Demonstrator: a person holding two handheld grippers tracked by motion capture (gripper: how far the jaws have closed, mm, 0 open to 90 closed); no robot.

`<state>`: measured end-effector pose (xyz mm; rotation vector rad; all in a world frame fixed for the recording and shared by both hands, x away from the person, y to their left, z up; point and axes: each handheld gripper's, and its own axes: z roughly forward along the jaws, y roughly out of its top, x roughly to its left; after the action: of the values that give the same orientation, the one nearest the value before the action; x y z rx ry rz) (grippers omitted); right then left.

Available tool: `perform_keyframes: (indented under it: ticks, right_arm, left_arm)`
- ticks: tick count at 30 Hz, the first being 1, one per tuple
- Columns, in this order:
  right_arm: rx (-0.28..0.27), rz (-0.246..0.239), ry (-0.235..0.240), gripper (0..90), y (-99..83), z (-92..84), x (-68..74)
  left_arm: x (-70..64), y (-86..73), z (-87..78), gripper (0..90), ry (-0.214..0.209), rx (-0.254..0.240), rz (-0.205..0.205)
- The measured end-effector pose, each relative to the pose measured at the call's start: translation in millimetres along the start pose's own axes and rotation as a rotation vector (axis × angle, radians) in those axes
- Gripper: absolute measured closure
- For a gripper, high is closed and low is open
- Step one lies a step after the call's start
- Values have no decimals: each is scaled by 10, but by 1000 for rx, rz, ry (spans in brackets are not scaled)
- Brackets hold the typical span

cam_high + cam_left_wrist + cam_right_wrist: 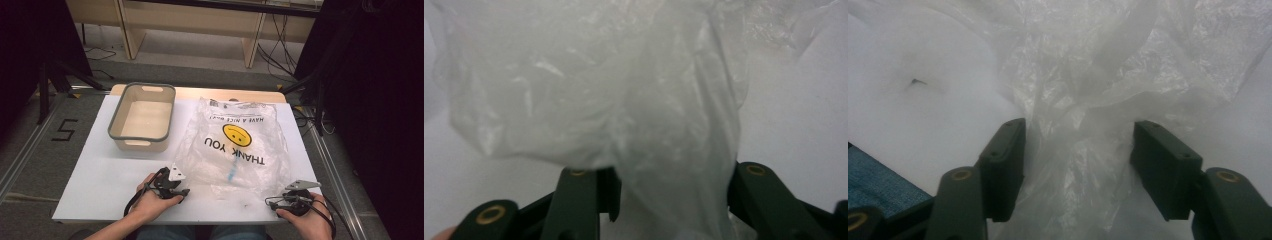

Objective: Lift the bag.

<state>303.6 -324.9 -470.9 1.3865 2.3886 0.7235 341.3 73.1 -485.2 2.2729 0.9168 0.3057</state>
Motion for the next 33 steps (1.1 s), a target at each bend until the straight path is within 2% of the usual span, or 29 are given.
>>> perform_keyframes:
  ticks: [4,10,14,19,22,24,27,30,31,33]
  right_arm:
    - [1,-18,-15,493,-3,-2,-14]
    - [8,-22,-32,538,5,-1,-6]
    - [0,-10,-32,659,5,-5,-25]
    - [-14,1,-31,791,-2,-10,-76]
    - [-25,24,-26,861,-7,-13,-101]
    - [-25,38,-18,877,-6,-21,-113]
    - [-38,56,-17,884,-1,-28,-121]
    - [-50,69,-19,885,11,-35,-123]
    - [-50,71,-19,884,12,-35,-122]
    - [-45,77,-17,884,13,-31,-118]
  left_arm:
    - [24,-9,-5,722,2,-5,-5]
    - [49,-21,-9,824,5,-13,-13]
    - [59,-25,-35,882,6,-6,-15]
    - [70,-16,-171,891,0,-41,-10]
    - [92,-21,-267,891,-7,-71,-8]
    - [99,-26,-319,892,-19,-99,-19]
    - [114,-27,-376,891,-26,-138,-14]
    - [126,-29,-369,887,-33,-146,6]
    - [131,-36,-354,862,-39,-134,10]
    - [122,-55,-324,747,-52,-118,0]
